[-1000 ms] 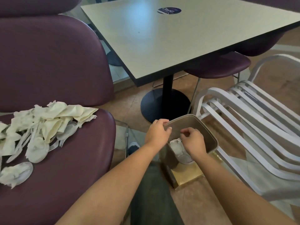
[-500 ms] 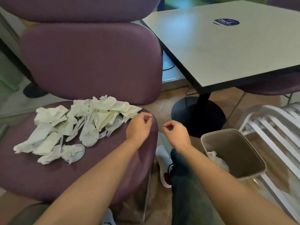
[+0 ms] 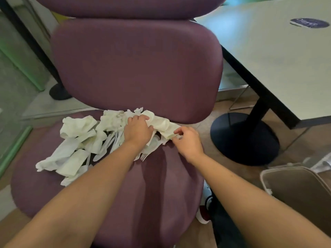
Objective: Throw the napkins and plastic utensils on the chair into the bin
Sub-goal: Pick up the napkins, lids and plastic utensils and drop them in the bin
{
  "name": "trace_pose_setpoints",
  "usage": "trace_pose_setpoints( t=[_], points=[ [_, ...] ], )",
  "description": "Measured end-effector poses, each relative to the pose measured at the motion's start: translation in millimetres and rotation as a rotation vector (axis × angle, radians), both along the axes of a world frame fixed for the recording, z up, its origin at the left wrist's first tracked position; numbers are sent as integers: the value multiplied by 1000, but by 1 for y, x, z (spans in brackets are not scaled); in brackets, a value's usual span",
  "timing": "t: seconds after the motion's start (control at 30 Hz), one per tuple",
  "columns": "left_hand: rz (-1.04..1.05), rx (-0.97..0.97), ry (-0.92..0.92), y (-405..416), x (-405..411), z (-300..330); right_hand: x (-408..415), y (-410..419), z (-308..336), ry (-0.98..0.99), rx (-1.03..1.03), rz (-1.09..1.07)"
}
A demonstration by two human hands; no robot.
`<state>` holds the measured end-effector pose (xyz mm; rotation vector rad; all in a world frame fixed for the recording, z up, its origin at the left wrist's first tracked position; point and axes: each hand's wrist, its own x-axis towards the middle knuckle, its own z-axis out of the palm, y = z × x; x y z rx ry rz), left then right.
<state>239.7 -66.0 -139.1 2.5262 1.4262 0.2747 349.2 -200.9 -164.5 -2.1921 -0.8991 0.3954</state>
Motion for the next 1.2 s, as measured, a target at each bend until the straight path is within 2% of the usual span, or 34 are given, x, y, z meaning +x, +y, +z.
trace_pose_setpoints(
  t=[0.2, 0.53, 0.67, 0.77, 0.93, 1.07, 1.2],
  points=[
    [16, -122, 33, 26, 3, -6, 4, 46, 1, -87, -10, 45],
    [1, 71, 34, 43, -16, -7, -7, 80, -8, -36, -104, 215],
    [26, 161, -75, 37, -21, 8, -12, 67, 3, -91, -21, 168],
    [41, 207, -230, 25, -24, 26, -14, 48, 14, -31, 104, 30],
    [17, 4, -459, -9, -20, 55, -11, 6, 36, 206, 294, -167],
    [-124, -168, -517, -54, -10, 60, -10, -42, 48, 202, 386, -242],
    [-245, -241, -611, -98, 7, 47, -9, -97, 49, 206, 425, -363]
  ],
)
